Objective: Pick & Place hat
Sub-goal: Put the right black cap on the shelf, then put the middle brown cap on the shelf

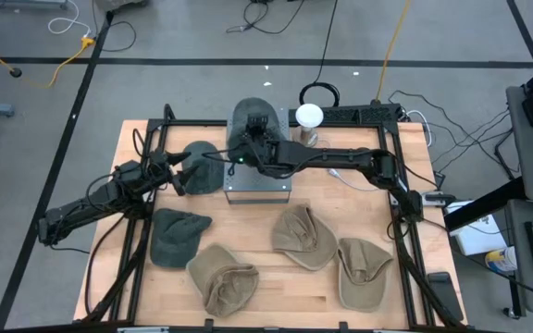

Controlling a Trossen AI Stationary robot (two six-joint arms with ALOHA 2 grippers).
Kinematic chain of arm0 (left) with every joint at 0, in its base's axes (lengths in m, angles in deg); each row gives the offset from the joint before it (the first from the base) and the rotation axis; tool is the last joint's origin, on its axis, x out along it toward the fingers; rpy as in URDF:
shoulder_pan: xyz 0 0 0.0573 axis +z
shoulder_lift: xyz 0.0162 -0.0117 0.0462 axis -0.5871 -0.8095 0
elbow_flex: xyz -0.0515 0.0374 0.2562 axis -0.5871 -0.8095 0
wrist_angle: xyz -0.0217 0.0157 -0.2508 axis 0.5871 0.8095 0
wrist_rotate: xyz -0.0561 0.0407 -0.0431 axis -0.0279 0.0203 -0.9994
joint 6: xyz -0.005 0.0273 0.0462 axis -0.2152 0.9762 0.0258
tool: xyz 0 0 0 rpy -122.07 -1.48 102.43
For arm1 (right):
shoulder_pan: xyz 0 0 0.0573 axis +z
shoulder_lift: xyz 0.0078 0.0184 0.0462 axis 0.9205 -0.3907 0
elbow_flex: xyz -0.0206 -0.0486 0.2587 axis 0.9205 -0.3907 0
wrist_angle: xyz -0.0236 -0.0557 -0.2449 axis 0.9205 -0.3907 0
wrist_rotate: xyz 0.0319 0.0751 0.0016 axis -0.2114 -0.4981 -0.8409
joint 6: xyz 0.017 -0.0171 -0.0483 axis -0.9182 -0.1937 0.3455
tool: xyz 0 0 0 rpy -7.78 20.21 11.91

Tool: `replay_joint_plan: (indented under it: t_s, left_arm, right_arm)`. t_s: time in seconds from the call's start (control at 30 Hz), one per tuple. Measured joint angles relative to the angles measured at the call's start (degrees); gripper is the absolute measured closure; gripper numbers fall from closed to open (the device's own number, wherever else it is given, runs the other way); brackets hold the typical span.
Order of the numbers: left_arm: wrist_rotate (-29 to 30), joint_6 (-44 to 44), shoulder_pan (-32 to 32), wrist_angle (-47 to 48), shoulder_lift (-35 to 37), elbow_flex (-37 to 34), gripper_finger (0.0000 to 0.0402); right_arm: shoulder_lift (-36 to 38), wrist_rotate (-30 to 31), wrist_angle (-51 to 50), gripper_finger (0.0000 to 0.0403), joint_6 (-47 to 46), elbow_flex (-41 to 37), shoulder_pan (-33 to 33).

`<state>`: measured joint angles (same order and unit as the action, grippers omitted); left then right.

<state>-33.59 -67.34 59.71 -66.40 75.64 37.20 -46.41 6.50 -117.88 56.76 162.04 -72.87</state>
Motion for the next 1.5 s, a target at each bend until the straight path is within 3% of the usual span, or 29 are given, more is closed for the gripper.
replay_joint_plan:
  t_s: [0.5,0.93,1.1,1.5]
  left_arm:
    - [0.01,0.0,0.0,0.0,0.0,-0.01,0.0107]
    - [-0.01,0.0,0.0,0.0,0.0,-0.01,0.0107]
    - [-0.02,0.0,0.0,0.0,-0.01,-0.01,0.0107]
    - [-0.05,-0.01,0.01,0.0,-0.01,0.01,0.0107]
  right_arm:
    - [2.06,-4.51,-3.68,0.0183,-3.69,-0.02,1.12]
    - [5.28,-4.12,-5.04,0.0174,-4.64,0.02,2.84]
    - [6.44,-1.25,-6.3,0.0174,-5.11,0.04,4.15]
    - [13.0,-1.19,-11.66,0.0174,-19.49,-0.01,9.39]
